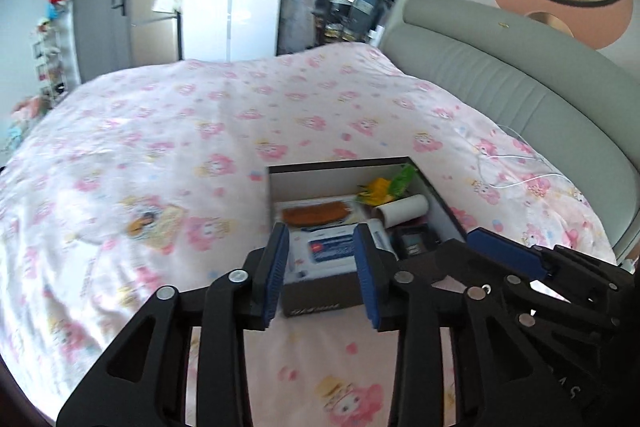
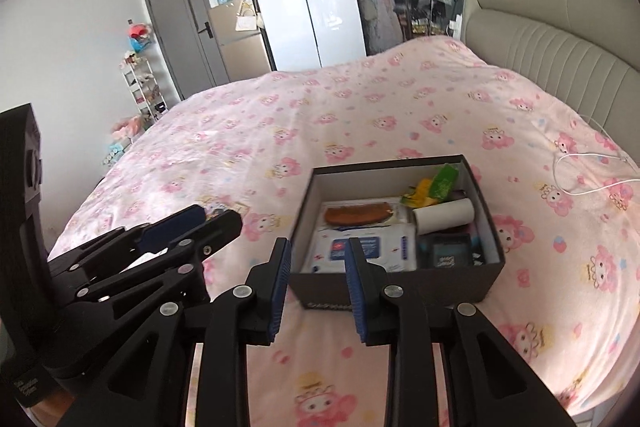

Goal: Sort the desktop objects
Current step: 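Withdraw both tools from the box toward the white envelope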

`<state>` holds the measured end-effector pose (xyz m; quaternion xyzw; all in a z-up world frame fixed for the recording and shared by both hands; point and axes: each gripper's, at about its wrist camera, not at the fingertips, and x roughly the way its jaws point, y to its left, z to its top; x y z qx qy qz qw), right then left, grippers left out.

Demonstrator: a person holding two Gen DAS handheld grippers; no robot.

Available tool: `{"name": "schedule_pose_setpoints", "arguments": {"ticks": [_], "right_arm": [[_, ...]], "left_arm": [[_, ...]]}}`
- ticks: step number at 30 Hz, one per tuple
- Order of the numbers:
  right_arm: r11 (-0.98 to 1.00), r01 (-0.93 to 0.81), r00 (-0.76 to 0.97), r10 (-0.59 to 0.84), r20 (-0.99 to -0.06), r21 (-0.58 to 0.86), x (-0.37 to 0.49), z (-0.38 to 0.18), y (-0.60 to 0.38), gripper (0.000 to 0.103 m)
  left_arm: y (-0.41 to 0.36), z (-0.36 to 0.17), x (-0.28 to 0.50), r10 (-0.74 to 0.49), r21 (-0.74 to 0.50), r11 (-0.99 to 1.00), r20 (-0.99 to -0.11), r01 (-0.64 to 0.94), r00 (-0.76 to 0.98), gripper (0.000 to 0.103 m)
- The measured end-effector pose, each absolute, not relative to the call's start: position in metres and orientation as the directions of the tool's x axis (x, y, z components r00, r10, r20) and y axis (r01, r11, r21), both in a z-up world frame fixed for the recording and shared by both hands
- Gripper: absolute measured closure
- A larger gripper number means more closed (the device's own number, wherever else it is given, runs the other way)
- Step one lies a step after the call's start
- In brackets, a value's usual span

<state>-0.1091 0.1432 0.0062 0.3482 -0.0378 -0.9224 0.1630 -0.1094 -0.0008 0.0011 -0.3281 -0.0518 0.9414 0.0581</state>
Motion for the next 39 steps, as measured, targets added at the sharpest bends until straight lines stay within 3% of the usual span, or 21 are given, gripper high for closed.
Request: {"name": "schedule_pose_setpoints", "arguments": {"ticks": [18,39], "right_arm": [[-0.927,0.346,-0.693,-0.357,-0.627,0.145,-0.032,-0.02,0.075,0.078],[-0.89,0.437,-0.637,-0.408,-0.654,0.129,-0.025,-0.035,0.029,0.078]], "left_arm": [[-0.058,-0.022,-0.012,-0.018,-0.068,-0.994,-0.642,0.08,-0.767,0.069],[-0.104,-0.04,0.003,-0.072,-0.081,-0.982,-0.67,0.169,-0.739,0.068]]}}
